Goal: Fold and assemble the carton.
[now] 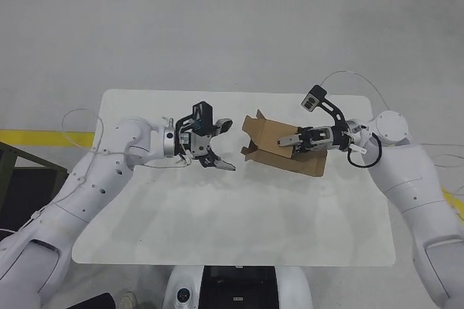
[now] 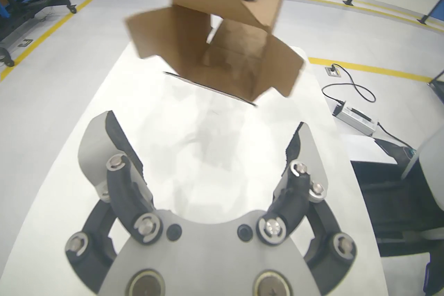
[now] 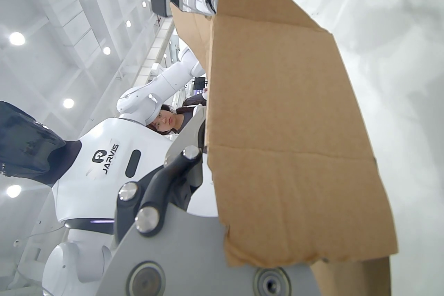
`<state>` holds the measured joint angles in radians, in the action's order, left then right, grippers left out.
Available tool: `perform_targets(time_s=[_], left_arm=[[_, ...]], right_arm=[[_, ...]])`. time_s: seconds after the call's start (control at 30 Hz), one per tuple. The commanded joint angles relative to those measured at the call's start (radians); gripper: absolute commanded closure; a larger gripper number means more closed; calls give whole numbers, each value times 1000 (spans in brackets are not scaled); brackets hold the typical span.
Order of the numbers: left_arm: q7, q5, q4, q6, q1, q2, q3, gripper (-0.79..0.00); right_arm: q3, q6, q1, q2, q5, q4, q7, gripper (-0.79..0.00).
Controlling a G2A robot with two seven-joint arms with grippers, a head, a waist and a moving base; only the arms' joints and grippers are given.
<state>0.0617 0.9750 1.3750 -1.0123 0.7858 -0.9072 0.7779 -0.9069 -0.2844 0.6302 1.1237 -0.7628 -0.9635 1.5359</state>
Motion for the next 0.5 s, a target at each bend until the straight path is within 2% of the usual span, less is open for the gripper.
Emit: perform_targets(time_s=[0.0, 0.13, 0.23, 0.37, 0.47], left_arm=[[141, 52, -20, 0, -5, 19, -52, -785], [362, 166, -48, 0, -35, 47, -149, -785], [550, 253, -70, 0, -66, 55, -197, -785], [731, 343, -111, 0, -102, 44, -244, -785], [746, 351, -134, 0, -125, 23, -273, -785]], right_arm=[[7, 0, -9, -4, -10, 5, 0, 0], [22, 0, -17, -13, -26, 8, 0, 0], [29, 0, -15, -17, -46, 2, 0, 0], [40, 0, -8, -20, -62, -10, 0, 0], [44, 0, -4, -20, -71, -21, 0, 0]])
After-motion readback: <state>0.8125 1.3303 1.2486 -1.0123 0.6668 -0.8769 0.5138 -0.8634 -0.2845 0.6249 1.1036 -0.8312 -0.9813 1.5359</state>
